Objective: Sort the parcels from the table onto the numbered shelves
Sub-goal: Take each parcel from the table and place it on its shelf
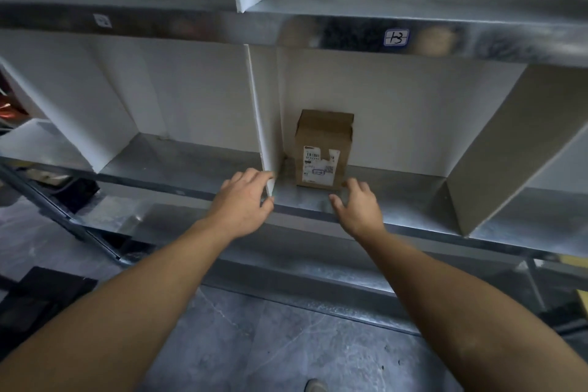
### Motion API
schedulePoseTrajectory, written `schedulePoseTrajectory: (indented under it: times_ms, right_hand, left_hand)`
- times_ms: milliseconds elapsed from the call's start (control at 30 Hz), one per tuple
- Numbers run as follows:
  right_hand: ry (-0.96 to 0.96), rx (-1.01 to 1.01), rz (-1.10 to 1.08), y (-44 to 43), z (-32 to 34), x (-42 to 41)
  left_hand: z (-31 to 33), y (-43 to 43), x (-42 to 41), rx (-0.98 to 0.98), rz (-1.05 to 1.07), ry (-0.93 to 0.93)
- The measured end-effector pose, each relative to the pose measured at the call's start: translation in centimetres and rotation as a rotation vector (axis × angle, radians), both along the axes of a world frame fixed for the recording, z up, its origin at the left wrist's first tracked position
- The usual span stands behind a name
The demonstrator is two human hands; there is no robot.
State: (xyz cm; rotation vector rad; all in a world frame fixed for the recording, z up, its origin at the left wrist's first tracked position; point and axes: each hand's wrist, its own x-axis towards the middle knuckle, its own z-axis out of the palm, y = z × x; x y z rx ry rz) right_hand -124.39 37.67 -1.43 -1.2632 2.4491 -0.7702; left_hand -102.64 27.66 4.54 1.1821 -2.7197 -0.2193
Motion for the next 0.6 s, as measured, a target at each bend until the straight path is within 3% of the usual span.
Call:
schedulePoseTrajectory:
  times_ms: [133, 300, 600]
  right_hand:
    - [0.281, 0.170, 0.216, 2.2, 1.9, 5.0]
    - [0.460, 0.228, 0.428, 2.8, 3.8, 12.8]
    - [0.495, 0.155, 0.764, -2.2, 6.0, 31.1]
  left_hand:
    - [0.4, 1.6, 4.6, -0.048, 0.037, -0.042]
    - [0.6, 3.3, 13.5, -0.060, 0.108, -0.092]
    - [1.7, 5.3, 34.2, -0.030, 0.437, -0.141]
